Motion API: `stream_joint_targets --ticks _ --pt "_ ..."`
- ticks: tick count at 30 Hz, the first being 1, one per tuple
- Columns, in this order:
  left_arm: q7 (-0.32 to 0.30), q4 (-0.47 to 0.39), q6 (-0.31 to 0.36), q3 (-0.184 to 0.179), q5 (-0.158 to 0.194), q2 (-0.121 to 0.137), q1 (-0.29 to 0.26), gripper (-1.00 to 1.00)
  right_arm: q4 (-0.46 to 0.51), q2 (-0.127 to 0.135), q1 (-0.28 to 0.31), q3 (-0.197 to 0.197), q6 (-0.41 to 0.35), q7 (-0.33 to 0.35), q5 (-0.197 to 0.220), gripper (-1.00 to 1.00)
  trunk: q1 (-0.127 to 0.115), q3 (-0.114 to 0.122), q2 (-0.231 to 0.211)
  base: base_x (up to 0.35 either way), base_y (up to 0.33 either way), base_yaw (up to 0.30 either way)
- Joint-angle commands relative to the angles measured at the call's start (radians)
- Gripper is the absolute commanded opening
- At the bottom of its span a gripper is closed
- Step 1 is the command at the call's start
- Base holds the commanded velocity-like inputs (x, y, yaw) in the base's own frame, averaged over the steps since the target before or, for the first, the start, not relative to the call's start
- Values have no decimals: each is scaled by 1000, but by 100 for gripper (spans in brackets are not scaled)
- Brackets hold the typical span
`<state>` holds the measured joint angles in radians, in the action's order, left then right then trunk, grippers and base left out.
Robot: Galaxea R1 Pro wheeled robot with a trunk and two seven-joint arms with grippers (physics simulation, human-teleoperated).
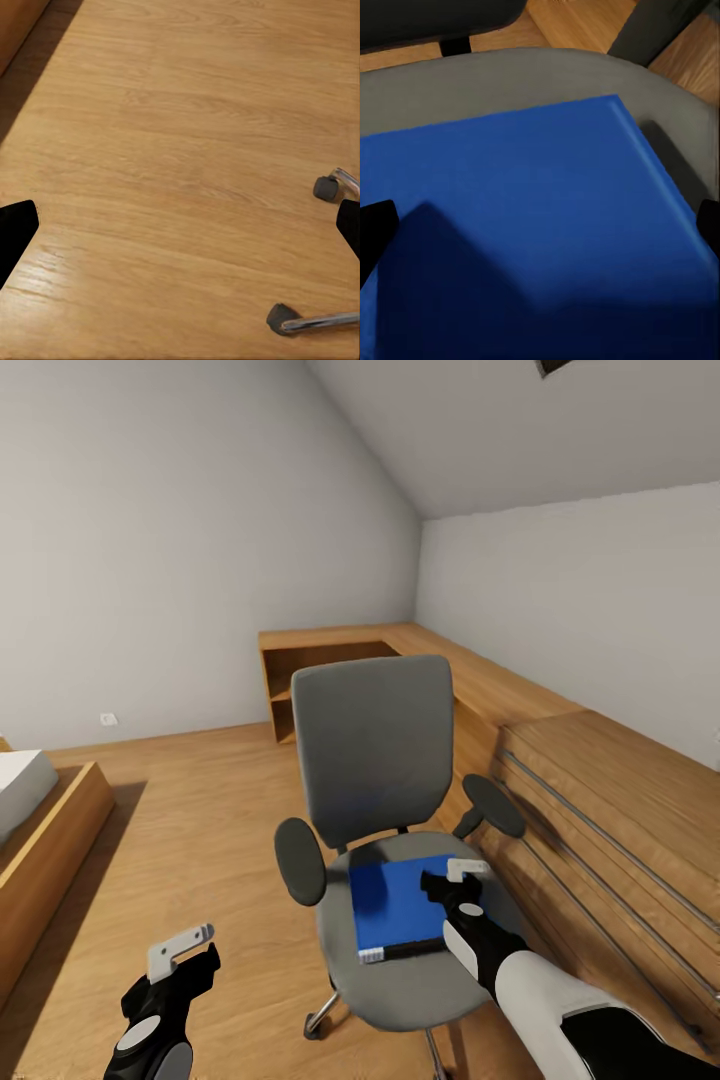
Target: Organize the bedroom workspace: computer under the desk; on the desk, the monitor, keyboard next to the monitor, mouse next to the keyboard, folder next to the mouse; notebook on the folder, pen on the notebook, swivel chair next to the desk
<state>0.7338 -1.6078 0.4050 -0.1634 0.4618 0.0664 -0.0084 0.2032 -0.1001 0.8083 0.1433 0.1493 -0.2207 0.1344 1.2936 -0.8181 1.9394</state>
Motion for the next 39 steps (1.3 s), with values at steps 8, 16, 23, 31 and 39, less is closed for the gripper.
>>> stream_joint_targets --ticks 8,16,23,31,39 --pt "9 -1 3 -2 7 1 -1 100 -41 0 0 5 5 -5 16 100 0 -1 0 -213 0 0" --pt "9 -1 3 -2 8 1 -1 100 -41 0 0 5 6 -5 16 100 0 -1 0 -173 0 0" --pt "9 -1 3 -3 7 1 -1 100 -41 0 0 5 6 -5 16 100 0 -1 0 -159 0 0" --pt "9 -1 3 -3 7 1 -1 100 -41 0 0 5 6 -5 16 100 0 -1 0 -214 0 0" --pt "8 -1 3 -3 8 0 -1 100 -41 0 0 5 6 -5 16 100 0 -1 0 -46 0 0"
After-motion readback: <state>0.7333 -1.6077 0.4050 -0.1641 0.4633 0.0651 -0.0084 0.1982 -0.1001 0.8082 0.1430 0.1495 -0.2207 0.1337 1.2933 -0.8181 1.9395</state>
